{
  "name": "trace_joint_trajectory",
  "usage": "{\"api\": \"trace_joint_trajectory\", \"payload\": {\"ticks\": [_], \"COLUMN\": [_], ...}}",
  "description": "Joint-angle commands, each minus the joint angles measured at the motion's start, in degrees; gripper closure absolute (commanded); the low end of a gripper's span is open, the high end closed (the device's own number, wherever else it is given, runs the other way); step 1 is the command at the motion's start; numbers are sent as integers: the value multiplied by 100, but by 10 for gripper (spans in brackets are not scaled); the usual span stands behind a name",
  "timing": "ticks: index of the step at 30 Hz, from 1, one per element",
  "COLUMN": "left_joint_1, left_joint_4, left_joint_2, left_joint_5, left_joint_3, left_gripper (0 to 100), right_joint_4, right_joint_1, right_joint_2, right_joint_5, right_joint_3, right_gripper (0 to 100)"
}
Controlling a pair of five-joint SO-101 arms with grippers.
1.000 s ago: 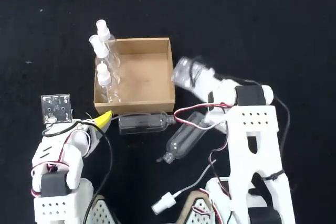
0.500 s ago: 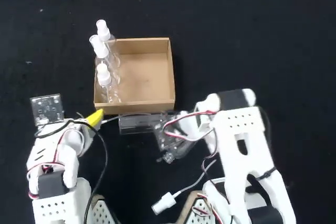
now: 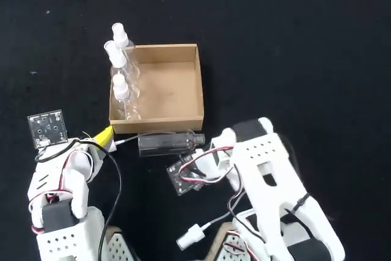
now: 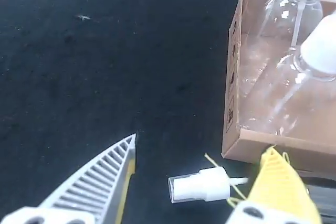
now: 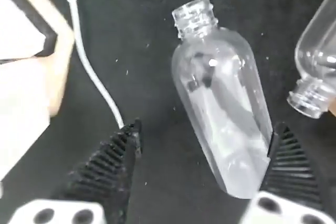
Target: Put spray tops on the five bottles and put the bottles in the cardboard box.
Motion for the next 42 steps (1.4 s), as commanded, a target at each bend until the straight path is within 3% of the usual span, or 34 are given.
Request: {"api": "trace_joint_trajectory", "payload": {"ticks": [1,8,15,24,29,33,38,42], "left_joint_1": [-57,-57,-57,-57,-57,-57,-57,-57], "left_joint_4": [9,9,9,9,9,9,0,0], "left_joint_2": [-79,-79,-79,-79,-79,-79,-79,-79], "left_joint_5": [-9,-9,-9,-26,-35,-35,-35,-26], "left_joint_3": [-207,-207,-198,-198,-198,-198,-198,-198], "left_gripper": [751,751,751,751,751,751,751,751], "right_joint_4": [-607,-782,-589,1662,1846,1213,-369,-510], "right_joint_1": [-105,-70,26,149,1125,2207,3640,4387], "right_joint_2": [-84,787,1156,1156,1209,1218,2062,3477], "right_joint_5": [-202,-220,-1266,-1371,-2136,-2611,-4844,-5407], "right_joint_3": [268,171,-514,-2369,-3609,-3618,-3354,-3908], "right_gripper": [645,665,993,988,988,988,988,988]}}
